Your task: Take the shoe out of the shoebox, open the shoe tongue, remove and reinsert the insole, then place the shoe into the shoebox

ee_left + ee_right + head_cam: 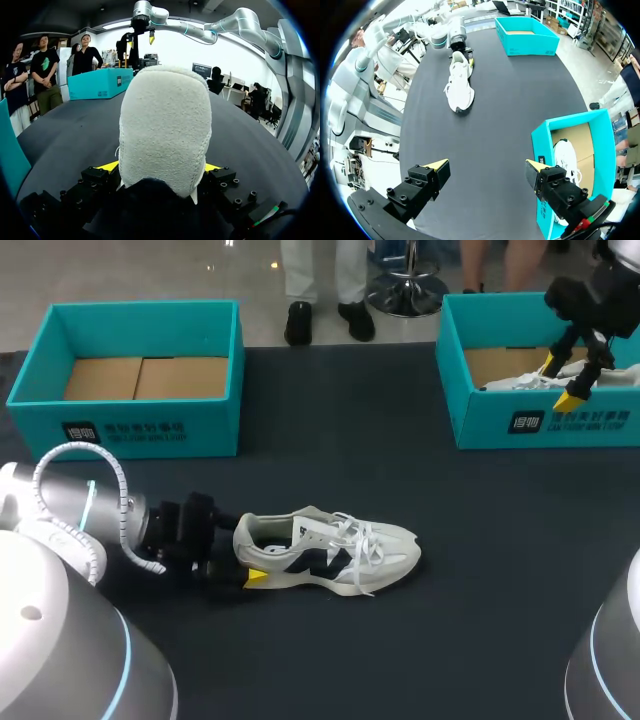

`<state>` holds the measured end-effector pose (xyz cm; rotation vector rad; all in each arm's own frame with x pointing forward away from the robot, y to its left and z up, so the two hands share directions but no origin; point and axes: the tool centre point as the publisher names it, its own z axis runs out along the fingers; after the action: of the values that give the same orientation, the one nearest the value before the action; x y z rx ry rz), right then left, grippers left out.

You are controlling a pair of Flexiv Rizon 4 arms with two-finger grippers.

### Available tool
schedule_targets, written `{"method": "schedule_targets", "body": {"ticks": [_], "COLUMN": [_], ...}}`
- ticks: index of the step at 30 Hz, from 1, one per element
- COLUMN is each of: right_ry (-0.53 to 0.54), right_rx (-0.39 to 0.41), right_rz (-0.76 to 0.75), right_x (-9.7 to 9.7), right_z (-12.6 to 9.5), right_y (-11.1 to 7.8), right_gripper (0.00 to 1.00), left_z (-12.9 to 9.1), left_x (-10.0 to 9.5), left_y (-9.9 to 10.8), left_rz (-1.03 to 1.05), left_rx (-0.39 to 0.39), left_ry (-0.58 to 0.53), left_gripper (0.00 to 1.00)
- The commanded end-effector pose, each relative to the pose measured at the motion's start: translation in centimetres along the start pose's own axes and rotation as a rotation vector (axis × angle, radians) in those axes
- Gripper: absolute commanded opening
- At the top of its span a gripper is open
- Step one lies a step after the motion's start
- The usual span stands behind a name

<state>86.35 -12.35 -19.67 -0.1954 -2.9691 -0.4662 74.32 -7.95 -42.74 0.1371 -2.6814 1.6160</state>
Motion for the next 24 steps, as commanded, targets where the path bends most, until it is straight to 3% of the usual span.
{"method": "schedule_targets", "body": {"ticks": [1, 8, 13, 19, 24], "right_ry": [0.001, -0.004, -0.056, -0.161, -0.187], "right_rx": [0.002, 0.011, 0.011, -0.05, -0.073], "right_rz": [0.0, 0.055, 0.256, 0.589, 0.64], "right_x": [-0.1, -0.5, -0.1, 0.7, 1.8], "right_z": [0.0, 0.2, 0.8, 2.7, 3.9], "right_y": [0.0, 0.5, 2.4, 4.0, 5.3], "right_gripper": [1.0, 1.0, 1.0, 1.0, 1.0], "left_z": [0.2, 0.2, 0.2, 0.2, 0.2], "left_x": [-0.1, -0.1, -0.1, -0.1, -0.1], "left_y": [0.1, 0.1, 0.1, 0.1, 0.1], "left_rz": [0.0, 0.0, 0.0, 0.0, 0.0], "left_rx": [-0.004, -0.004, -0.004, -0.004, -0.004], "left_ry": [0.0, 0.0, 0.0, 0.0, 0.0], "left_gripper": [0.0, 0.0, 0.0, 0.0, 0.0]}}
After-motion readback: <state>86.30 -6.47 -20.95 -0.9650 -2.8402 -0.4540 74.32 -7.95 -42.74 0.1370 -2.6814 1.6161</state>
